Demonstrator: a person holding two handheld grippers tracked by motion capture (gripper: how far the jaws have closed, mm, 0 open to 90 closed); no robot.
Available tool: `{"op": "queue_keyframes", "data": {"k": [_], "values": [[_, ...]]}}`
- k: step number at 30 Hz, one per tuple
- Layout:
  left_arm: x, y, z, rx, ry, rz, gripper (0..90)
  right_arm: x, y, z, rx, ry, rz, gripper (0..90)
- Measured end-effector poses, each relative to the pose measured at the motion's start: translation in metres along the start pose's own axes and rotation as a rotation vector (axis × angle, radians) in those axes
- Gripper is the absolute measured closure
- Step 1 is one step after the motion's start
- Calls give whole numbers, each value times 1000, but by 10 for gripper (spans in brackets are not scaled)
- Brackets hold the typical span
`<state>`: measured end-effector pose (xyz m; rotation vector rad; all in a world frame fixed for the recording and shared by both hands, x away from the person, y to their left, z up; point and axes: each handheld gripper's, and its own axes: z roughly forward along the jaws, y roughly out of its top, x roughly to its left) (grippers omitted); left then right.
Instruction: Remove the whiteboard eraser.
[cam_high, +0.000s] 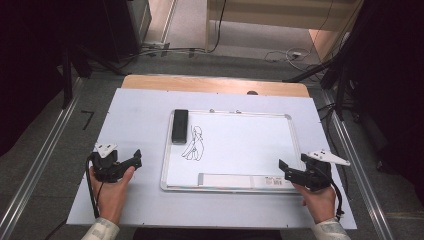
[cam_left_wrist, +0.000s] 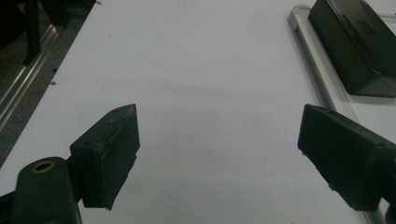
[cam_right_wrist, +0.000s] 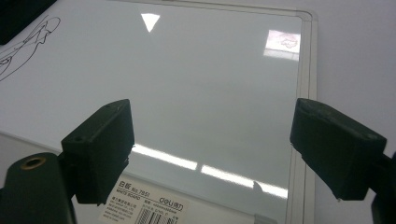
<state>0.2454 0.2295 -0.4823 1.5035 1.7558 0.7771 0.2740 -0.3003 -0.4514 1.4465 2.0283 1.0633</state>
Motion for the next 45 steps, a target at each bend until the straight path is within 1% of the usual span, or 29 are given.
{"op": "queue_keyframes", "data": {"k": [4,9,11,12,13,14,15,16,18,19,20,21,22,23,25,26,28,30,33,34,35,36,37,40,41,42,43,44,45], "values": [[-2,3,1,-1,-2,-3,136,1,0,0,2,0,-1,124],[-8,9,5,-1,-7,7,136,1,0,0,2,5,-4,124],[-13,13,10,3,-1,13,136,2,0,0,2,6,-5,124],[-13,13,10,3,-1,13,138,2,0,0,1,7,-3,124],[-18,16,13,-4,-8,14,139,2,0,0,0,7,-3,124],[-18,16,13,-4,-8,14,146,2,0,0,0,7,-2,124],[-21,17,15,-2,-7,18,146,2,0,0,1,8,1,124],[-27,20,19,6,-14,24,146,1,0,-1,0,8,2,124],[-33,22,23,18,-19,32,146,1,0,-1,-1,10,4,124],[-33,22,23,18,-19,32,145,1,0,-1,-2,11,3,124],[-39,25,27,21,-33,23,146,1,0,-1,-2,12,3,124],[-42,27,29,26,-35,25,146,1,0,-1,-2,13,2,124],[-42,27,29,26,-35,25,146,1,0,-1,-2,14,1,124],[-48,30,33,28,-47,25,146,2,0,-1,-1,15,2,124],[-54,33,38,29,-60,22,150,2,0,-1,-2,17,0,124],[-57,35,40,27,-72,11,151,1,0,-1,-2,17,1,124],[-64,39,45,36,-85,7,155,1,0,-1,-2,18,1,124],[-72,43,52,46,-100,16,155,1,0,-1,-2,19,-1,124],[-83,49,61,62,-105,33,162,2,0,-1,0,22,-1,124],[-87,51,65,62,-108,31,164,2,0,-1,-1,23,-1,124],[-87,51,65,62,-108,31,167,2,0,-1,-1,23,-1,124],[-93,55,71,71,-106,37,167,2,0,-1,-1,24,-1,124],[-96,56,74,73,-102,38,167,2,0,-1,0,25,0,124],[-104,61,81,77,-97,46,167,1,0,-2,-1,27,0,124],[-104,61,81,77,-97,46,168,1,0,-2,-2,29,1,124],[-107,64,87,86,-96,45,168,1,0,-2,-2,29,0,124],[-107,64,87,86,-96,45,168,1,0,-2,-2,30,1,124],[-111,67,93,94,-88,56,168,1,0,-2,-1,31,1,124],[-111,67,93,94,-88,56,168,1,0,-2,-2,32,0,124]]}}
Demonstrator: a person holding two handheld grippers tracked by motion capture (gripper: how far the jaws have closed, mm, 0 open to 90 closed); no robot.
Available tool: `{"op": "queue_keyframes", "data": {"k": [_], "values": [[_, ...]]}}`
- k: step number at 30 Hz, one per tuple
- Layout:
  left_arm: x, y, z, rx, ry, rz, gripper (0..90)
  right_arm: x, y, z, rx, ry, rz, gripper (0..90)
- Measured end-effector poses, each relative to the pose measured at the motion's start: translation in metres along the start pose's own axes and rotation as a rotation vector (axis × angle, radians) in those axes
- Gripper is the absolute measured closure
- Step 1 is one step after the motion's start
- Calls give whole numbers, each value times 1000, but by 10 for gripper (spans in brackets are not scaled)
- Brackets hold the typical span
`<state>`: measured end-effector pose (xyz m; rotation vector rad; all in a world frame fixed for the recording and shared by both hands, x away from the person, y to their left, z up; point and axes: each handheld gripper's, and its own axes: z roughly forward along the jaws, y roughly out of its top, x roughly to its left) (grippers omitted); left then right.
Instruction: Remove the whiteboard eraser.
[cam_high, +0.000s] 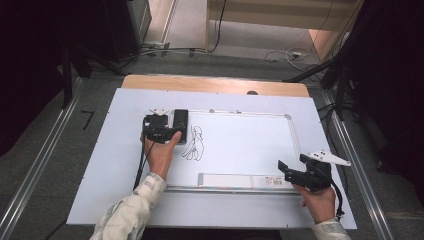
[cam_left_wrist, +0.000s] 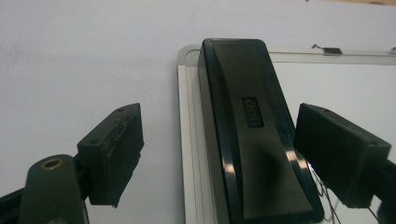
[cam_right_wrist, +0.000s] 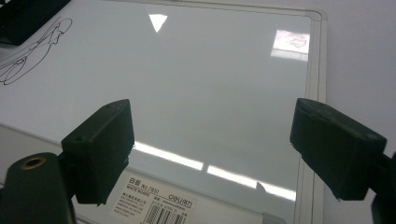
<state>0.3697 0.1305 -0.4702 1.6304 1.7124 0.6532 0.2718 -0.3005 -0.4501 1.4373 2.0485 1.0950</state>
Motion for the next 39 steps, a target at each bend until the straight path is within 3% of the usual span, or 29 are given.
{"op": "queue_keyframes", "data": {"k": [3,11,19,30,36,39], "values": [[-3,6,11,13,-9,-17,169,0,0,0,1,2,2,124],[-10,18,29,36,-7,-4,186,0,0,0,0,4,4,124],[-11,19,46,63,-22,-12,255,-1,0,-1,-2,10,3,124],[-17,21,54,77,-14,10,277,-1,0,-1,-1,10,5,124],[-23,20,55,74,9,47,288,-1,0,-1,-1,9,6,124],[-23,19,55,69,33,53,339,-1,0,-1,-2,12,3,124]]}}
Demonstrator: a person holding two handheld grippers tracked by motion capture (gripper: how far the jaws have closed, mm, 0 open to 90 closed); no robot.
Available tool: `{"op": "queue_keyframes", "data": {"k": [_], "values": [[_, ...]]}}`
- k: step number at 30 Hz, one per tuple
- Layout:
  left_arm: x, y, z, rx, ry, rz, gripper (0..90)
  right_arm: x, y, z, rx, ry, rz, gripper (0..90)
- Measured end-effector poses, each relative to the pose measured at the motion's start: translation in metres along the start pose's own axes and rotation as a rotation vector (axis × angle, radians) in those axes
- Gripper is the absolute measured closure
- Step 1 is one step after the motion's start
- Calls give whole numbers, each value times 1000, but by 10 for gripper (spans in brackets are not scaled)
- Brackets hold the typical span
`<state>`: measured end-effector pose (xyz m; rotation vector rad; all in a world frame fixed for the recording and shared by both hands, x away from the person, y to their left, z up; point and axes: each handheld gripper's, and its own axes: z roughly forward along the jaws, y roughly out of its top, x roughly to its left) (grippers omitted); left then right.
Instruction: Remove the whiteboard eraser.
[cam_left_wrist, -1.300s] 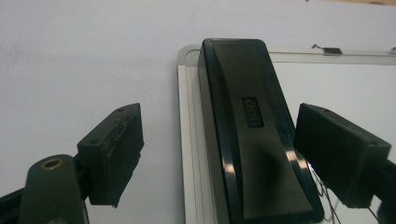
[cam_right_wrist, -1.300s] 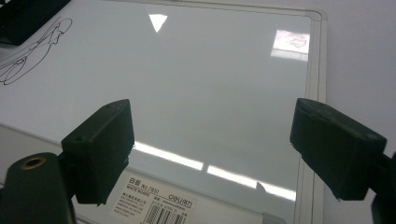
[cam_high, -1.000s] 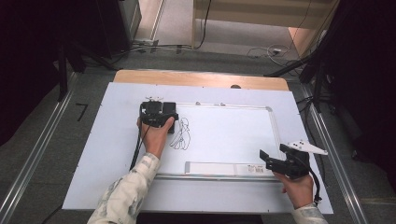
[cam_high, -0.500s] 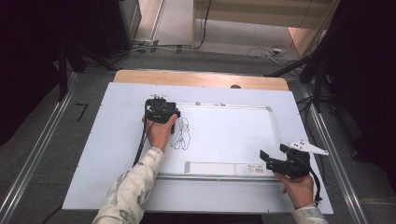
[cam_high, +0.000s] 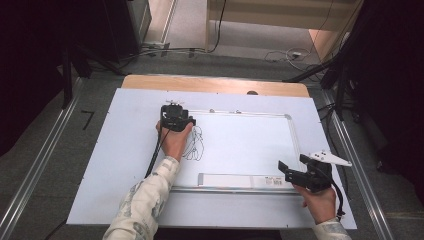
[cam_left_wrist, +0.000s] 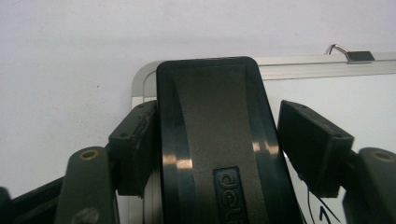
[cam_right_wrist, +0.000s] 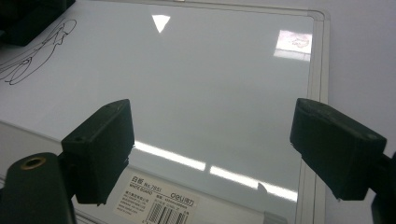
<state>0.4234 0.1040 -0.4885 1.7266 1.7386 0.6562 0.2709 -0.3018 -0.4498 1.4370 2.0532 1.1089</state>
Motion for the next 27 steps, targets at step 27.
{"op": "queue_keyframes", "data": {"k": [27], "values": [[-3,-1,-1,-10,25,0,396,1,0,0,-2,4,-1,124]]}}
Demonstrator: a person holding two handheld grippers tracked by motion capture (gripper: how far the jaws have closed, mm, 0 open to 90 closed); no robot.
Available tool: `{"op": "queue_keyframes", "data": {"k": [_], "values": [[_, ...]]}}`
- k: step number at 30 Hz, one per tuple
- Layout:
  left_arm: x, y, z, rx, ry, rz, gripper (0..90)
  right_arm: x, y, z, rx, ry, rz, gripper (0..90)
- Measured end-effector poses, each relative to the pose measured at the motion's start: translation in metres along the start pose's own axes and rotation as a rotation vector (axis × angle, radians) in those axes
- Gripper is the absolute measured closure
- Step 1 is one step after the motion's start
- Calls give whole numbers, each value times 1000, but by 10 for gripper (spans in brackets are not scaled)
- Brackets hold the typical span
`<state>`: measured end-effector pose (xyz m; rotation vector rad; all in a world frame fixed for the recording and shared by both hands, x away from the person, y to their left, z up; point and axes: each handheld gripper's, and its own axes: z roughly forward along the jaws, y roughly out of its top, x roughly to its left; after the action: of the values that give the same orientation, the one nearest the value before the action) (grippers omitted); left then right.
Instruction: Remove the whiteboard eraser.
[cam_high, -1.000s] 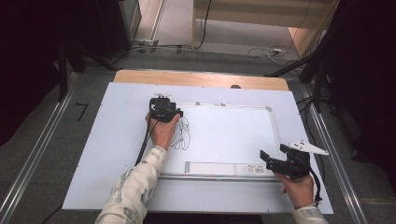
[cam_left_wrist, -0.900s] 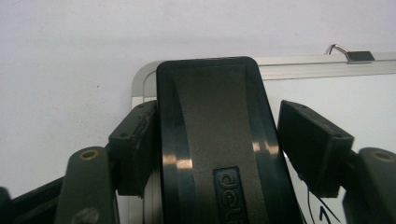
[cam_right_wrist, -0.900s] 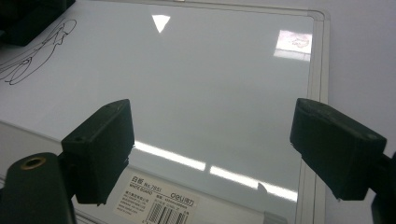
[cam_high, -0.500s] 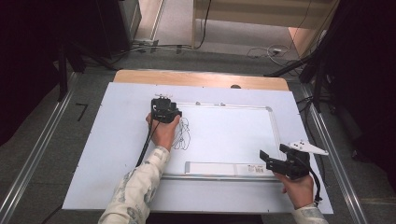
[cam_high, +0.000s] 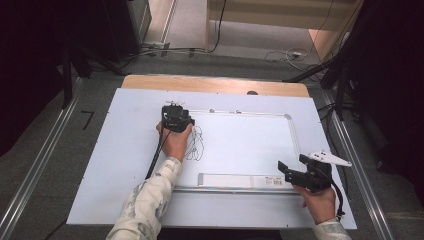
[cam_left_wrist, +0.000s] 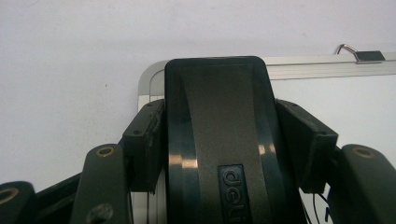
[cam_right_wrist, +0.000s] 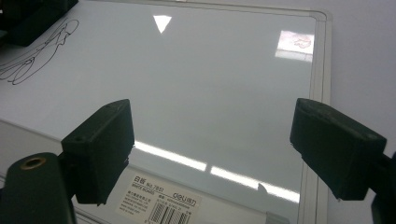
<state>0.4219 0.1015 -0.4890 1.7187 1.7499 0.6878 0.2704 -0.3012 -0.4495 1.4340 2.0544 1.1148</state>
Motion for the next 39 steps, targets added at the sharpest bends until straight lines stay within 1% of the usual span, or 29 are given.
{"op": "queue_keyframes", "data": {"k": [4,9,12,13,14,15,17,24,26,28,30,31,33,34,36,37,39], "values": [[0,0,0,-4,-4,0,398,-1,0,0,1,0,0,124],[0,0,-1,-8,-4,13,400,-1,0,0,0,-1,2,124],[1,0,-2,-5,-8,15,401,-1,0,0,-1,-2,2,124],[2,0,-2,-4,-18,5,401,-1,0,0,-1,-2,4,124],[2,0,-2,-4,-18,5,401,-1,0,0,-1,-2,4,124],[3,0,-3,-1,-29,-1,401,-1,0,0,-1,-2,4,124],[4,0,-3,-1,-36,-9,401,-1,0,0,-1,-2,4,124],[5,0,-6,1,-42,-10,402,-1,0,0,-2,-2,6,124],[5,2,-13,-33,-50,-6,402,-1,0,0,-2,-2,6,124],[5,9,-24,-67,-58,1,402,-1,0,0,0,-2,6,124],[4,16,-35,-85,-52,25,402,-1,0,1,0,-2,5,124],[5,18,-39,-94,-53,23,402,0,1,1,1,-1,4,124],[6,19,-42,-93,-51,23,402,0,1,1,2,0,3,124],[9,20,-46,-96,-49,17,401,1,0,0,2,-2,1,124],[11,19,-47,-89,-48,22,401,0,0,0,3,-3,1,124],[12,18,-49,-87,-54,16,401,0,0,0,2,-4,2,124],[13,18,-50,-84,-56,22,401,0,1,0,3,-5,4,124]]}}
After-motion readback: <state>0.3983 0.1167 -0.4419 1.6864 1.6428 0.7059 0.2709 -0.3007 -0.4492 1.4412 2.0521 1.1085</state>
